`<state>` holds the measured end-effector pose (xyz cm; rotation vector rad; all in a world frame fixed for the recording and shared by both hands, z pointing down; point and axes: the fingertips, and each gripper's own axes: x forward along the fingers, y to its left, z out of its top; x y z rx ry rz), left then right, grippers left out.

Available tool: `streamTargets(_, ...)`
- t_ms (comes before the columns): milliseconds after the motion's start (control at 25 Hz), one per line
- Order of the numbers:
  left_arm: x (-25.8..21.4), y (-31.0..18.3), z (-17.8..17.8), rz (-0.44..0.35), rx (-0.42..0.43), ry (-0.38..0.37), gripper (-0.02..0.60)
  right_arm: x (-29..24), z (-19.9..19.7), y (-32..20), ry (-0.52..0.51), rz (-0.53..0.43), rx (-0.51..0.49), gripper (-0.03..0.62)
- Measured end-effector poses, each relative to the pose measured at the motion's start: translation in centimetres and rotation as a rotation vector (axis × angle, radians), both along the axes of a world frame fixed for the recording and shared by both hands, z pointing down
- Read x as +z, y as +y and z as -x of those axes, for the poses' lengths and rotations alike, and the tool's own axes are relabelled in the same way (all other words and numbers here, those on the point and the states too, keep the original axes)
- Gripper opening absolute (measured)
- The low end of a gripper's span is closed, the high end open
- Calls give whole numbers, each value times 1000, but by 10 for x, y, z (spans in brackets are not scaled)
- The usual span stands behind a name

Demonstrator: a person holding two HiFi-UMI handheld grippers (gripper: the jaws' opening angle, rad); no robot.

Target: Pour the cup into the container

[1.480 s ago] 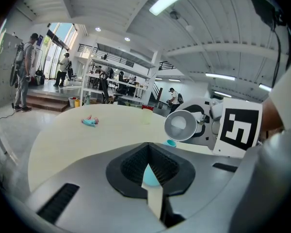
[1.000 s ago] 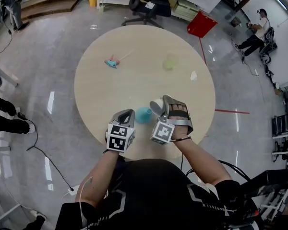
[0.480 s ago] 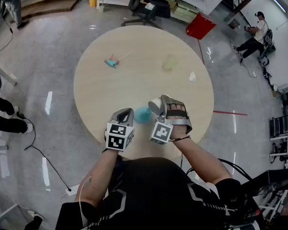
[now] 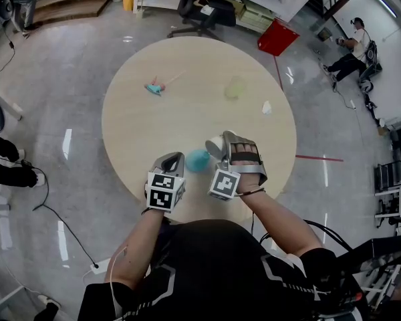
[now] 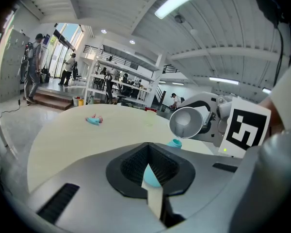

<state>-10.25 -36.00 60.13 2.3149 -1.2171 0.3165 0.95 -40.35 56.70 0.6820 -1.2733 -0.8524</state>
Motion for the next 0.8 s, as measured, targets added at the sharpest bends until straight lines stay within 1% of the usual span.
streamTargets(120,-1,-1,0,-1,3,1,-11,4,-4,1,20,8,9,310)
streamTargets(360,4,-1,0,-9,2,4,-11,13,-7,5,16,7,8,310)
streamTargets(520,4,2,0,-10,3,6,-11,8,-4,5,17,-11,2,310)
streamTargets(800,-1,0,-1,-8,-4,12,-11,0,-5,3,30,-15,-8,310)
